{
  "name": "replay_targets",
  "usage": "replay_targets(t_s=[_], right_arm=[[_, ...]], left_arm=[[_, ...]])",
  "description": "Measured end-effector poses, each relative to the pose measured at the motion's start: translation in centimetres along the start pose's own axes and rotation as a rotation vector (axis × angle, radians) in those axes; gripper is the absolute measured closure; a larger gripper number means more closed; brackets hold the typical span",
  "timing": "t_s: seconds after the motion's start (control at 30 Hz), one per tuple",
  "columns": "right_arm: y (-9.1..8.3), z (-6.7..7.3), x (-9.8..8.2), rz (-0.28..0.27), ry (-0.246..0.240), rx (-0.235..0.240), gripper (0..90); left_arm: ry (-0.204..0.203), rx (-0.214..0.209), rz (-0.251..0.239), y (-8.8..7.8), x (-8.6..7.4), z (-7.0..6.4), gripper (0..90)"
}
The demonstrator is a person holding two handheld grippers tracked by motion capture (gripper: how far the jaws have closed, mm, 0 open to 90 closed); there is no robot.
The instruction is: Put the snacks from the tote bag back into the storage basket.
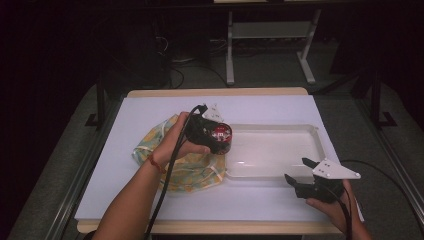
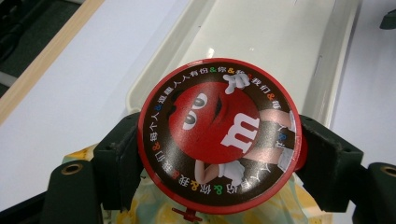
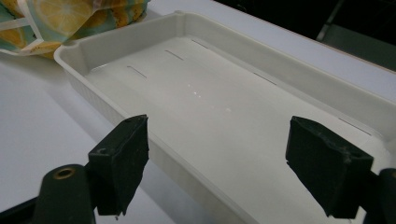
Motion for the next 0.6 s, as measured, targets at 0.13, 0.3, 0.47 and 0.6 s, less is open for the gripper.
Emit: replay_targets(t_s=[0.13, 0.3, 0.47, 0.6], right_arm=[[0.0, 0.0, 0.0, 0.0, 0.001, 0.001, 20.7], [0.1, 0.0, -0.1, 0.004, 0.0, 0.0, 20.7], [0.1, 0.0, -0.1, 0.006, -0.002, 0.0, 20.7], [0.0, 0.0, -0.1, 0.004, -0.003, -0.001, 20.7]], left_arm=[[0.004, -0.006, -0.006, 0.4, 0.4, -0.2, 24.3], [0.019, -0.017, -0.008, 1.0, 1.1, -0.7, 24.3], [0.026, -0.025, -0.01, 1.7, 1.6, -1.0, 24.3], [0.03, -0.036, -0.009, 2.3, 1.9, -1.2, 24.3]])
Point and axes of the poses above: each handheld gripper's, and its own axes: y roughly forward along the jaws, x roughly out of its top, z roughly to its left, the point moved 10 cm from there along y, roughly forward along the jaws, and after that the axes turned 15 degrees about y, right-handed, at the moved point
